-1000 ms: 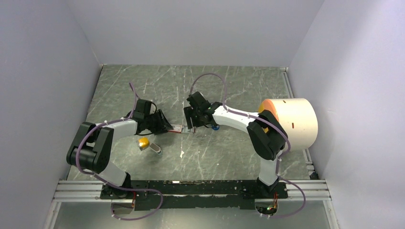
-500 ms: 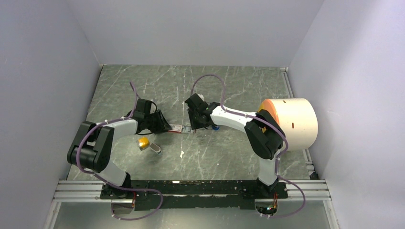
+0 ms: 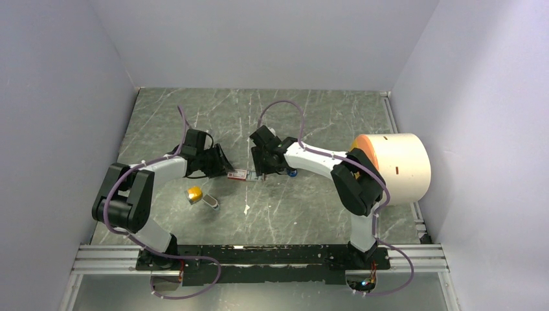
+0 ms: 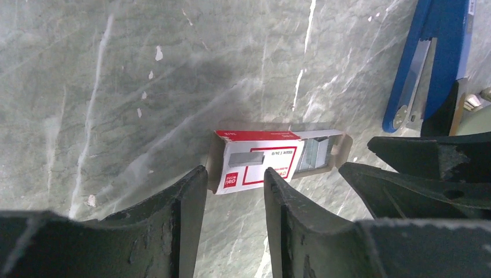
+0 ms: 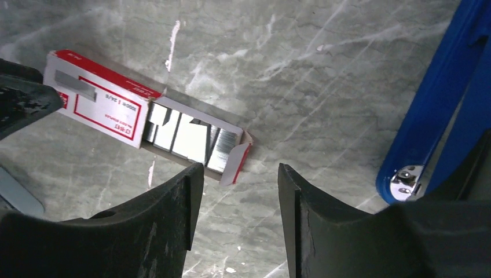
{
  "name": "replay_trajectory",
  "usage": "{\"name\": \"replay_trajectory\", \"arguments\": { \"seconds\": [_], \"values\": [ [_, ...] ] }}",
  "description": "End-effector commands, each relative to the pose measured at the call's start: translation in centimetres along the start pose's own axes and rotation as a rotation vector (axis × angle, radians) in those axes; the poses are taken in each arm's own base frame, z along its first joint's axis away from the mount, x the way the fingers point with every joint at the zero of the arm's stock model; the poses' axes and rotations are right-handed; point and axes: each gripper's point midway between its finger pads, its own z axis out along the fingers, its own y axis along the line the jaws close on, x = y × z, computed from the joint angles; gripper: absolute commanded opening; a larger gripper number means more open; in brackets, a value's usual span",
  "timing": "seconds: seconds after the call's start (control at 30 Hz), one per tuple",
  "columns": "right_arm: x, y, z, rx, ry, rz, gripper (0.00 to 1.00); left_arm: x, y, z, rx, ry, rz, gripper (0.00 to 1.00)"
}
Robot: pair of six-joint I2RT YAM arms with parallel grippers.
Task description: Load the staples into the stapler
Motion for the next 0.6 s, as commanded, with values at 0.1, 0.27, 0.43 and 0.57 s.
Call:
{"name": "replay_trajectory", "arguments": {
  "seconds": [0.1, 0.27, 0.43, 0.57],
  "values": [
    [-0.9, 1.3, 0.5, -0.046, -0.013, -0.020, 0.54, 0.3, -0.1, 0.5, 0.009, 0.035, 0.022, 0.49],
    [-0.3, 0.7, 1.1, -0.013, 0.007, -0.014, 0.49, 0.5, 0.2, 0.7, 0.002, 0.041, 0.016, 0.44],
    [-0.3, 0.3, 0.9, 0.007, 0.001, -0.007, 0.40, -0.1, 0.6, 0.5, -0.029, 0.015, 0.022, 0.36],
    [-0.2, -0.1, 0.8, 0.026, 0.005, -0.004, 0.31, -0.3, 1.1, 0.4, -0.043, 0.004, 0.020, 0.28]
  ]
}}
